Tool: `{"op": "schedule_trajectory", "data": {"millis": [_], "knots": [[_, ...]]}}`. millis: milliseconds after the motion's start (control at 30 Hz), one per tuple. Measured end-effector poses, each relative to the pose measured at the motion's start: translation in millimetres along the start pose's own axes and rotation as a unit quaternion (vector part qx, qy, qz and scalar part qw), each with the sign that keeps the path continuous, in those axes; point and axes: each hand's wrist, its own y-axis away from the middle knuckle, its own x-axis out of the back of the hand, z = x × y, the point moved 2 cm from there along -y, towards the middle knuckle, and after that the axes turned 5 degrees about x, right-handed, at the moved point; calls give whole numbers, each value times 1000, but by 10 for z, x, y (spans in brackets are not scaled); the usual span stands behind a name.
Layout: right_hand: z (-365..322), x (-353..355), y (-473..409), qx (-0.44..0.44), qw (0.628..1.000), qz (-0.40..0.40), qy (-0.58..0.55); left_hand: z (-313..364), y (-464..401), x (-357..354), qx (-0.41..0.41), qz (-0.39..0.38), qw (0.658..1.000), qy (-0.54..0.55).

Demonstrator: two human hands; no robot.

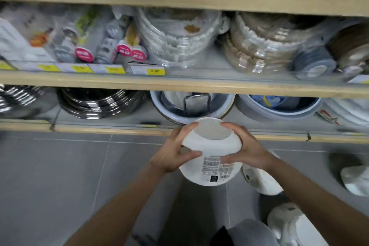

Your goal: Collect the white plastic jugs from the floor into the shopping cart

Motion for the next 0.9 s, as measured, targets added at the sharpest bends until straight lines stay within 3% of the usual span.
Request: {"op": "schedule_trajectory", "data": {"millis": [200,467,633,900], "knots": [[-1631,404,357,-7,991,34,-131,1322,530,1038,28,51,989,138],[-3643,821,887,15,986,66,-155,2847,1446,2218,96,90,969,209],[-4584,937,1093,33,987,34,-155,3538,1977,2771,85,141,963,212],[-5295,726,1092,71,983,-99,-137,3746,2682,3103,110,240,940,217]]}}
